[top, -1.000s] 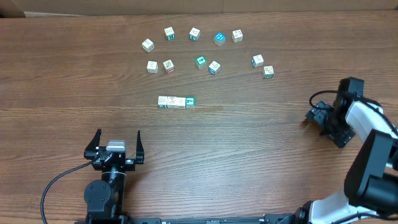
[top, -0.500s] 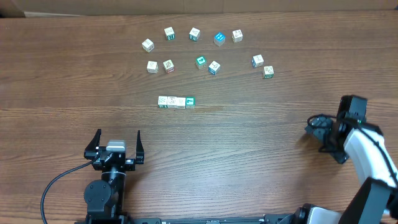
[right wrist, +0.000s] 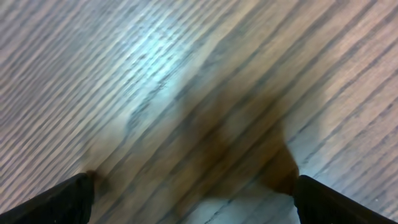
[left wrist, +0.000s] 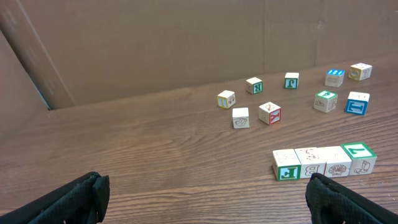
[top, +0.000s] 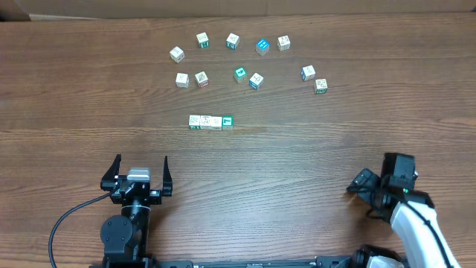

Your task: Form a horizontal line

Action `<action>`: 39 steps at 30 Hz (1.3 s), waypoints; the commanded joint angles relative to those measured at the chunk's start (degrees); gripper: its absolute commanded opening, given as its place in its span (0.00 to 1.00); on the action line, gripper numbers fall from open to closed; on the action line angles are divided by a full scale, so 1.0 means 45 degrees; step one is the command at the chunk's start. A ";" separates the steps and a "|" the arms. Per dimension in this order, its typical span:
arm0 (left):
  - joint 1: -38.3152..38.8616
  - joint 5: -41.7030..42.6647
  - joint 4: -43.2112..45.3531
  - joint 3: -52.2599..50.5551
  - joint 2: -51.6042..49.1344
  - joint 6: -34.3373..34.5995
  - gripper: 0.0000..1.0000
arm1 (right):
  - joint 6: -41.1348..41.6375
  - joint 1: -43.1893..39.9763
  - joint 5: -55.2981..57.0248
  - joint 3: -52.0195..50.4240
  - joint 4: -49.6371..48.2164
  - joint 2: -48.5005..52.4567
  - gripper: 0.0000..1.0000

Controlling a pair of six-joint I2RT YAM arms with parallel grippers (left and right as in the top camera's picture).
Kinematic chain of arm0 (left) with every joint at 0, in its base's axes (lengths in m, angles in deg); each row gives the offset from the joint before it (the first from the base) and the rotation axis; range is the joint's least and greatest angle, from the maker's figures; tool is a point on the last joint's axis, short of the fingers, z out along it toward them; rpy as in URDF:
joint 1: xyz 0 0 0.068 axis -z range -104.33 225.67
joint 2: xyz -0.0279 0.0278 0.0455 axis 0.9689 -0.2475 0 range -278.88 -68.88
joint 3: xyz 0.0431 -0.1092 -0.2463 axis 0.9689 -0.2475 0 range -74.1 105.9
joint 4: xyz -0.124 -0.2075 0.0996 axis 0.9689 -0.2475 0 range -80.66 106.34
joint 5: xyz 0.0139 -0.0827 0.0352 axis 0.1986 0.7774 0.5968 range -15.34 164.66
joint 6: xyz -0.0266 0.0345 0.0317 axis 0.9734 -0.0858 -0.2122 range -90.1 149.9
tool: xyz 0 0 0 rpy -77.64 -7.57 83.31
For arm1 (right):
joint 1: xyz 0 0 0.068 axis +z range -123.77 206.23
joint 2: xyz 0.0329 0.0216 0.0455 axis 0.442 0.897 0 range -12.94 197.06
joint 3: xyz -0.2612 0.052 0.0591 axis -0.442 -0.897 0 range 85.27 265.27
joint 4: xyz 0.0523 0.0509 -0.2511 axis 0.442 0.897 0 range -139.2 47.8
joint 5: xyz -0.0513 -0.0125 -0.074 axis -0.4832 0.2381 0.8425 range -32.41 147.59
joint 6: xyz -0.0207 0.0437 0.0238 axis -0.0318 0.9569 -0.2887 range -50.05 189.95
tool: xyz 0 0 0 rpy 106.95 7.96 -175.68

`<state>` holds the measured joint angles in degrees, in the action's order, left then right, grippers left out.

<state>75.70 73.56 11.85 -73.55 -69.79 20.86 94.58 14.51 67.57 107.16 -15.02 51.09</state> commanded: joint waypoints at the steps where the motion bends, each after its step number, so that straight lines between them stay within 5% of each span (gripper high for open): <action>1: -0.0010 -0.0078 0.0049 -0.0063 0.0146 -0.0238 1.00 | 0.0131 0.0855 -0.0811 -0.0831 -0.0063 -0.0359 1.00; 22: -0.0010 -0.0078 0.0049 -0.0063 0.0146 -0.0238 1.00 | 0.0131 0.2662 -0.0811 -0.1127 -0.0063 -0.4522 1.00; 39: -0.0010 -0.0078 0.0049 -0.0063 0.0146 -0.0238 1.00 | 0.0092 0.2676 -0.0185 -0.1190 -0.0068 -0.4901 1.00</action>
<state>75.70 73.56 11.83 -73.55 -69.79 20.86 94.82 26.27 65.47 102.51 -15.09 29.69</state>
